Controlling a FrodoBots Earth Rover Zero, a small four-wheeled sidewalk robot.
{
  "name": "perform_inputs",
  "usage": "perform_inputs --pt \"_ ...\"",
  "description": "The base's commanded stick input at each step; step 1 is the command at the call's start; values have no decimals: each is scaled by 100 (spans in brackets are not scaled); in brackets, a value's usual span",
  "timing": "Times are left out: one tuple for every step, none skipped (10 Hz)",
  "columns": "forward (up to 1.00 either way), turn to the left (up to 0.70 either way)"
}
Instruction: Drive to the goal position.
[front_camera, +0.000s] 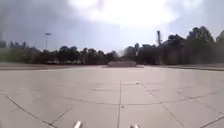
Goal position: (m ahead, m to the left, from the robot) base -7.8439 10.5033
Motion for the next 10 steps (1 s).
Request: perform_inputs --pt "0 70" --pt "0 70" --pt "0 70" --pt "0 70" --pt "0 70" --pt "0 70" --pt "0 70" --pt "0 70" --pt "0 70" --pt "0 70"
